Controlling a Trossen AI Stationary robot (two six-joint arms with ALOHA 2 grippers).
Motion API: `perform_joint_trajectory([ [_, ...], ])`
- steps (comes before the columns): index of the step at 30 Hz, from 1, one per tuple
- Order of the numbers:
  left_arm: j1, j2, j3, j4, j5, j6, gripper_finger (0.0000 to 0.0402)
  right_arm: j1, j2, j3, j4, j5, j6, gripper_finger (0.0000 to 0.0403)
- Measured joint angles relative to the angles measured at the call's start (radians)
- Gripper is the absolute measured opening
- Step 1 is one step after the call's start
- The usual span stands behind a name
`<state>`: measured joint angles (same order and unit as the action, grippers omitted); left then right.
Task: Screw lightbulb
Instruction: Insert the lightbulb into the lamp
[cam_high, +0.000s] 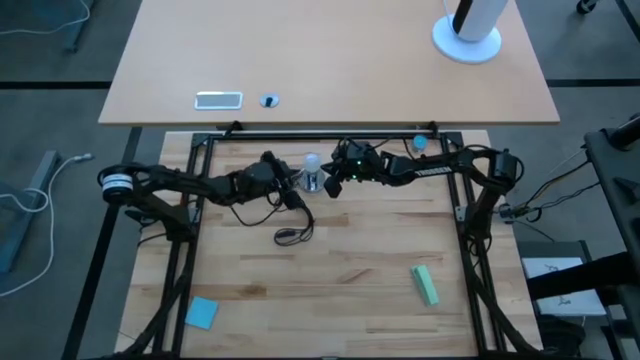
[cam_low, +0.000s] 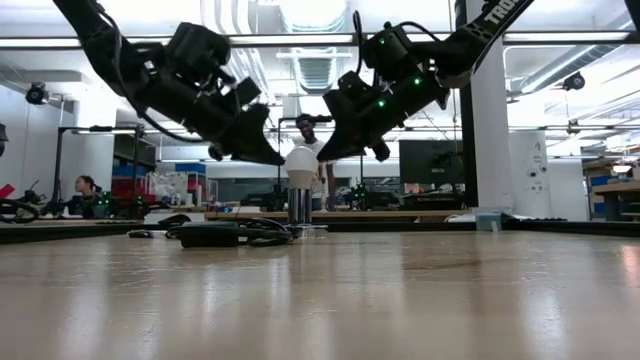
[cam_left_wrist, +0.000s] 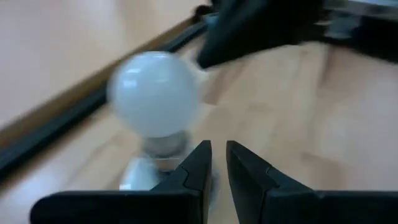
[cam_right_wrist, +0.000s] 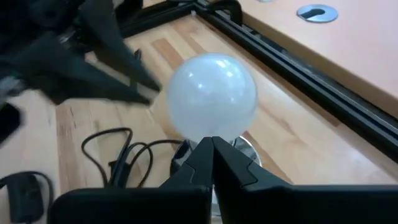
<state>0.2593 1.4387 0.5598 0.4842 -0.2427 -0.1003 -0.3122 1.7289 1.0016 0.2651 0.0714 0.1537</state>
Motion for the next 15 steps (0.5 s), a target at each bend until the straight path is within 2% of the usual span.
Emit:
perform_joint_trajectory([
  [3, -0.047, -0.011, 0.002, 0.001, 0.025, -0.063, 0.0041, 0.000, -0.011, 0.000, 0.008, 0.012, -0.035, 0.0000],
  [8, -0.137, -0.013, 0.002, 0.020, 0.024, -0.084, 0.0041, -0.004, -0.016, 0.000, 0.008, 0.018, -0.063, 0.0000],
  [15, -0.176, -0.013, 0.002, 0.047, -0.056, -0.047, 0.0041, -0.003, -0.019, 0.000, -0.001, 0.017, -0.059, 0.0000],
])
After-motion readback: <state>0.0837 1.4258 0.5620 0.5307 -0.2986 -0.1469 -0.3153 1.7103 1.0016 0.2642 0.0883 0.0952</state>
